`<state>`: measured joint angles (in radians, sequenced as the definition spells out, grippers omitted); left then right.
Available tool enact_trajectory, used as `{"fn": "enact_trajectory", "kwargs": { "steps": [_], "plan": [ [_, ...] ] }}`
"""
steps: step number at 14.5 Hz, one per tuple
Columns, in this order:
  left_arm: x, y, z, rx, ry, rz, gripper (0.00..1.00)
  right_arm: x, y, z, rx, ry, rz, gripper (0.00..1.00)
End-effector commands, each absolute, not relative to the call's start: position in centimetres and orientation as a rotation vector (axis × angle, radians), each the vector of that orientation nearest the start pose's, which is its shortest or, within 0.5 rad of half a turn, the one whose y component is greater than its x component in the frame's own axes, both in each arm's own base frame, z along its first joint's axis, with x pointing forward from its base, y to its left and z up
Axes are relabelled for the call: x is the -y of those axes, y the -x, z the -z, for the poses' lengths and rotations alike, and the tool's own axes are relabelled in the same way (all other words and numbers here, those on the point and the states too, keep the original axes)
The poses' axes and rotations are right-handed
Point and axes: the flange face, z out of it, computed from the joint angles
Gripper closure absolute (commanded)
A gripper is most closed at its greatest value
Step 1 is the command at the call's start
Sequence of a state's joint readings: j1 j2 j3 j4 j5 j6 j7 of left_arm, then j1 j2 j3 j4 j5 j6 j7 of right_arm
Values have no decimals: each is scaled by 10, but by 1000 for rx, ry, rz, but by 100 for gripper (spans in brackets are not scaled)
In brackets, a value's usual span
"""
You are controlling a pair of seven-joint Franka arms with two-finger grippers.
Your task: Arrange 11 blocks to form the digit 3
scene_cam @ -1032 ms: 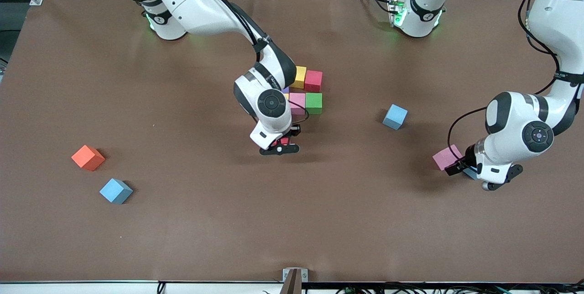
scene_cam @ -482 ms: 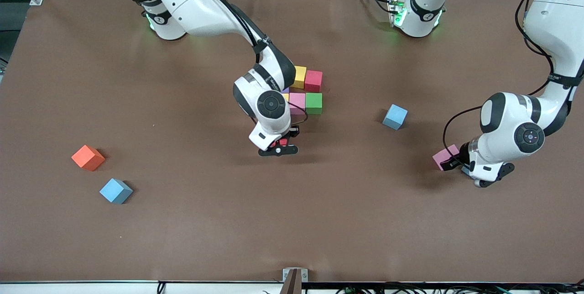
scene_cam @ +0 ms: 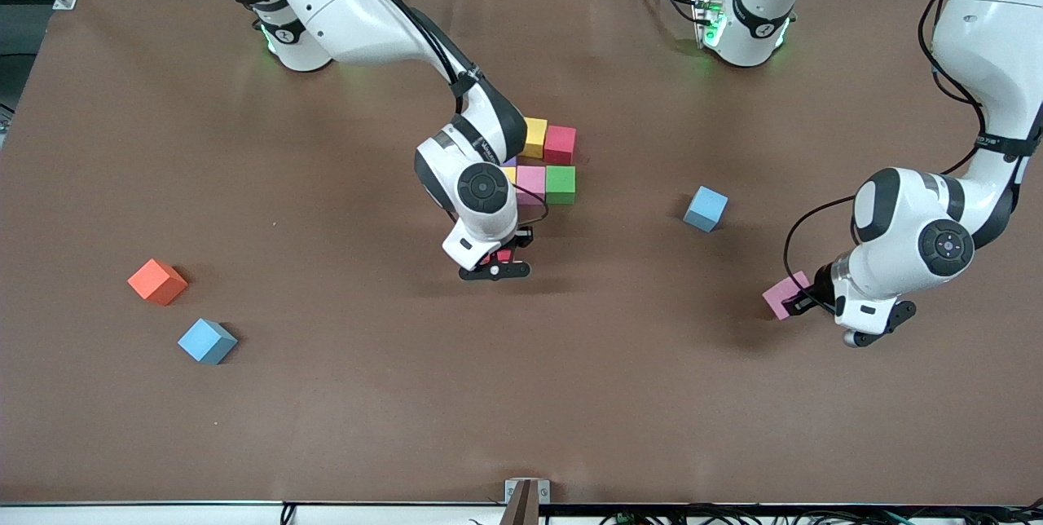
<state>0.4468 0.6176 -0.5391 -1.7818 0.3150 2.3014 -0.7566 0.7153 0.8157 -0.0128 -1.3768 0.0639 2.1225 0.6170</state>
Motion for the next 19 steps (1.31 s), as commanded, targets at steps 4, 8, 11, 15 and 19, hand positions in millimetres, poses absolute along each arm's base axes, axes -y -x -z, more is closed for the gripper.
{"fn": "enact_trajectory", "kwargs": {
  "steps": [4, 8, 11, 15, 19],
  "plan": [
    [111, -654, -276, 1203, 3018, -65, 82, -469, -547, -209, 49, 3167, -153, 98],
    [190, -645, -290, 1439, 2927, -63, 81, -473, -543, -209, 54, 3168, -154, 98],
    [258, -630, -295, 1615, 2845, -84, 81, -473, -542, -209, 35, 3169, -157, 98],
    [328, -602, -298, 1736, 2775, -114, 82, -476, -539, -214, 17, 3168, -159, 98],
    [369, -578, -290, 1874, 2664, -150, 82, -475, -536, -214, 15, 3170, -169, 98]
  ]
}}
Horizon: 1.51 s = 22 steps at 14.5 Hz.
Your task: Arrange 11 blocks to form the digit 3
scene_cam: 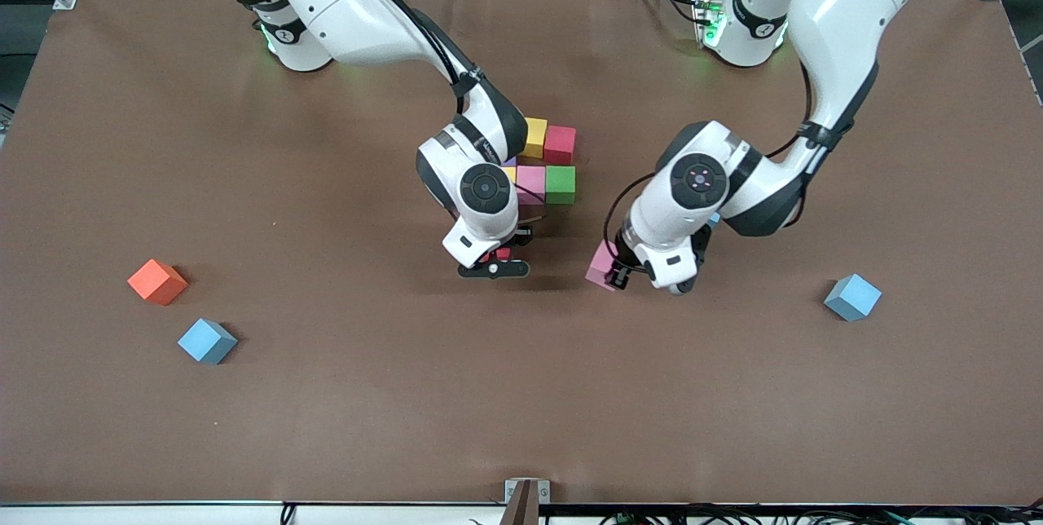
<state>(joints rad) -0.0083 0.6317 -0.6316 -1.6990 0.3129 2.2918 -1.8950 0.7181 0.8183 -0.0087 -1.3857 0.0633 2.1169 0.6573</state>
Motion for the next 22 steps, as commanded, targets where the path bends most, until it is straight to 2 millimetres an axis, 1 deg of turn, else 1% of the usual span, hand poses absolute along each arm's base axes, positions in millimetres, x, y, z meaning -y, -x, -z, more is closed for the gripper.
{"fn": "enact_trajectory", "kwargs": {
  "steps": [1, 2, 4, 6, 7, 11, 13, 14, 17, 21, 22],
  "plan": [
    [378, -572, -285, 1897, 2641, -167, 82, -475, -536, -215, 13, 3170, -169, 98],
    [387, -567, -280, 1919, 2616, -175, 82, -476, -536, -214, 15, 3170, -172, 98],
    [405, -566, -279, 1986, 2578, -191, 82, -476, -533, -214, 19, 3171, -177, 98],
    [416, -560, -272, 2041, 2527, -205, 82, -476, -531, -215, 19, 3172, -179, 98],
    [416, -561, -273, 2072, 2509, -208, 82, -476, -531, -216, 18, 3170, -178, 98],
    [418, -562, -268, 2225, 2379, -231, 81, -478, -530, -216, 22, 3170, -178, 98],
    [423, -560, -264, 2282, 2328, -245, 81, -478, -530, -216, 22, 3170, -178, 97],
    [421, -561, -260, 2289, 2315, -244, 81, -479, -529, -216, 23, 3169, -180, 97],
    [427, -555, -253, 2265, 2323, -230, 81, -479, -528, -216, 8, 3170, -182, 97],
    [430, -551, -239, 2272, 2285, -227, 80, -479, -528, -216, 8, 3174, -190, 96],
    [435, -547, -239, 2261, 2295, -224, 80, -479, -527, -216, 8, 3175, -192, 96]
  ]
}}
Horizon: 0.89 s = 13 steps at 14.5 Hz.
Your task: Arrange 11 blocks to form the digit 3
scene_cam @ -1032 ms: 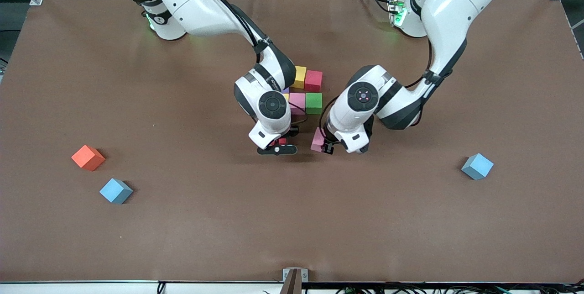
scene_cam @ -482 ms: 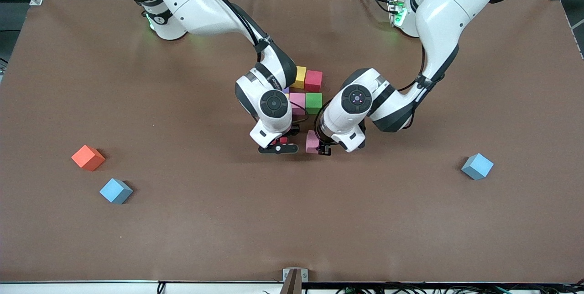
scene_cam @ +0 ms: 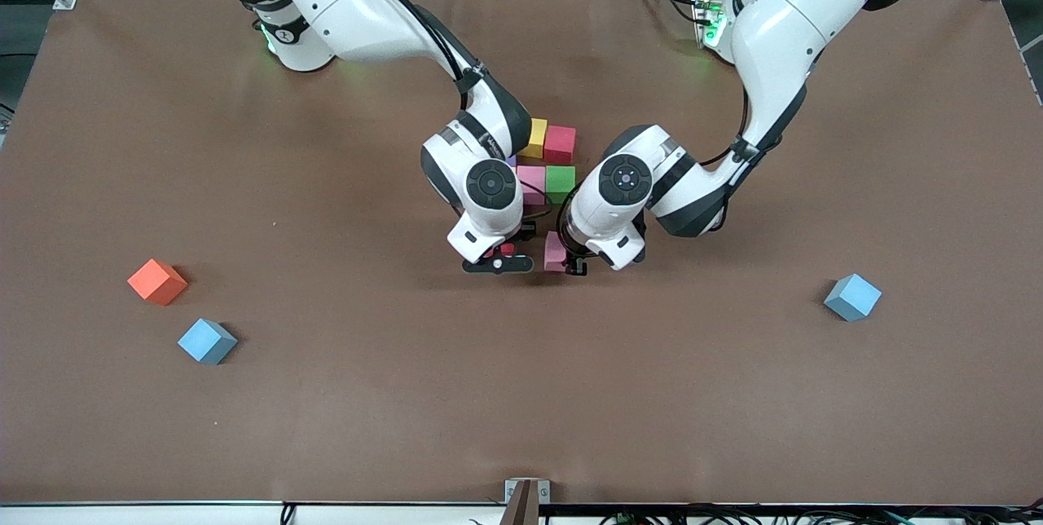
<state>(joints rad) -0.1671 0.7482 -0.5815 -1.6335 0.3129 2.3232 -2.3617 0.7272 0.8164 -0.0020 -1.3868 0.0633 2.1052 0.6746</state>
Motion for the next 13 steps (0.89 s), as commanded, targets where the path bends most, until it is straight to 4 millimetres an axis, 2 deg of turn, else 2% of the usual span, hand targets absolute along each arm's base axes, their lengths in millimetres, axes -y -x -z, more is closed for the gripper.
{"fn": "enact_trajectory", "kwargs": {
  "steps": [1, 10, 11, 12, 13],
  "plan": [
    [435, -546, -239, 2266, 2288, -225, 80, -479, -527, -216, 8, 3175, -194, 96],
    [445, -538, -235, 2248, 2295, -229, 79, -479, -525, -216, 11, 3183, -211, 93],
    [443, -539, -234, 2249, 2291, -231, 78, -478, -526, -215, 9, 3183, -211, 88],
    [444, -538, -234, 2247, 2294, -229, 78, -478, -526, -215, 10, 3184, -210, 74],
    [444, -538, -232, 2245, 2292, -232, 78, -478, -526, -215, 20, 3184, -210, 54]
  ]
}}
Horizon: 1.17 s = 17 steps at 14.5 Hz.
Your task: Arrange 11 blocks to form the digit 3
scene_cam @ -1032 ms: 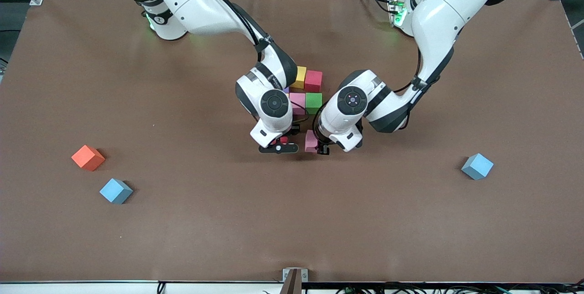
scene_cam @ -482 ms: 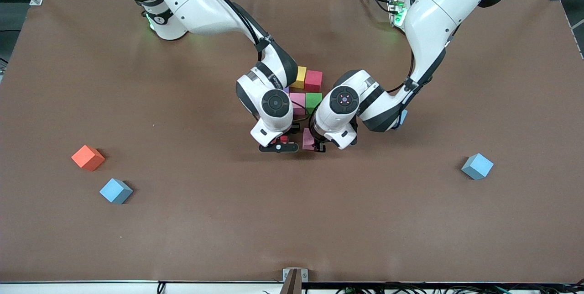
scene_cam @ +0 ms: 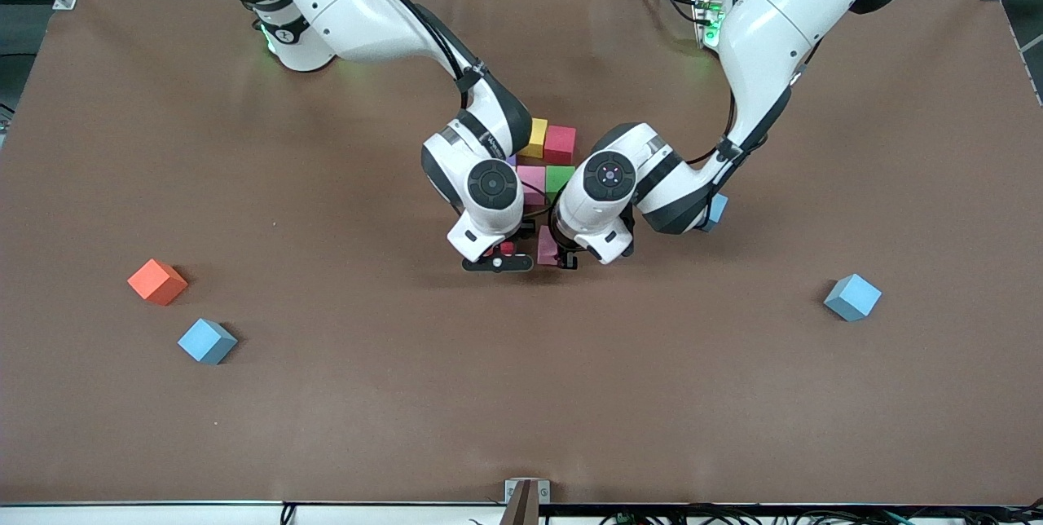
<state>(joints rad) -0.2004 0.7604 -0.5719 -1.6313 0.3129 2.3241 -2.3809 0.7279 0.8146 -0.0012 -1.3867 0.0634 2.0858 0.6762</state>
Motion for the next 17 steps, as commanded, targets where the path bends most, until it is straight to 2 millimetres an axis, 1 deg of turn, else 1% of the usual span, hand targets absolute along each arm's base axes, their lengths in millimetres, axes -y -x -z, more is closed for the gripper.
{"fn": "enact_trajectory", "kwargs": {
  "steps": [1, 6, 10, 12, 13, 16, 17],
  "plan": [
    [445, -537, -232, 2241, 2297, -231, 78, -478, -526, -214, 22, 3187, -209, 1],
    [445, -538, -233, 2245, 2295, -235, 78, -476, -529, -215, 65, 3186, -205, 0],
    [444, -539, -233, 2247, 2295, -232, 78, -472, -535, -222, 82, 3179, -197, 0],
    [446, -542, -237, 2259, 2297, -232, 78, -471, -539, -238, 117, 3165, -170, 0],
    [449, -539, -236, 2250, 2303, -235, 78, -467, -543, -245, 149, 3158, -160, 0],
    [454, -536, -237, 2246, 2308, -239, 78, -448, -561, -269, 122, 3141, -131, 0],
    [457, -533, -236, 2238, 2311, -239, 78, -436, -569, -279, 110, 3133, -132, 0]
  ]
}}
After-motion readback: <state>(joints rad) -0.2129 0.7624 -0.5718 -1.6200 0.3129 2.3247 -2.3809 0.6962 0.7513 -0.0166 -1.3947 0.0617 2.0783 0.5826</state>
